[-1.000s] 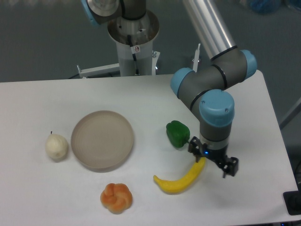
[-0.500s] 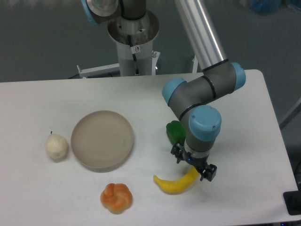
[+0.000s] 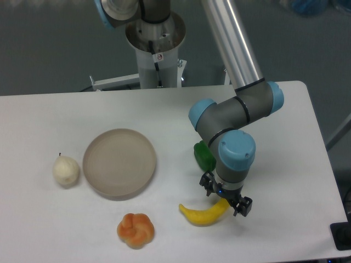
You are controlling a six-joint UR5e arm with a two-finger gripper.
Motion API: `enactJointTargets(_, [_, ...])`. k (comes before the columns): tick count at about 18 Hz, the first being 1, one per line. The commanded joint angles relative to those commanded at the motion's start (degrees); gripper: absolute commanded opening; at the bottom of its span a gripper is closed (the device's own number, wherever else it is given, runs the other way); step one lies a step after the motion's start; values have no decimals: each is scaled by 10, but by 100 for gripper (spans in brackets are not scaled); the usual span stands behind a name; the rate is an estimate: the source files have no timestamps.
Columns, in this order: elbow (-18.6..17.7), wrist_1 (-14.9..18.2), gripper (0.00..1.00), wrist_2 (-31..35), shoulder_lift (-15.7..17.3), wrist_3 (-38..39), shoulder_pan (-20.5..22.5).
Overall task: Pick up the banana from the table
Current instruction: 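Close the gripper fingers around the banana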
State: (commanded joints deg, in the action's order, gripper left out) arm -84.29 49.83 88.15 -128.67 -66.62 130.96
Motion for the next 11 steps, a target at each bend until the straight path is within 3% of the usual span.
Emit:
enactJointTargets(4, [6, -1, 100, 0, -5, -1, 0])
enactJointTargets(5, [8, -1, 82, 0, -5, -1, 1])
enactJointTargets(6, [7, -1, 72, 0, -5, -2, 1])
enactJointTargets(11, [7, -2, 70, 12, -10, -2, 0])
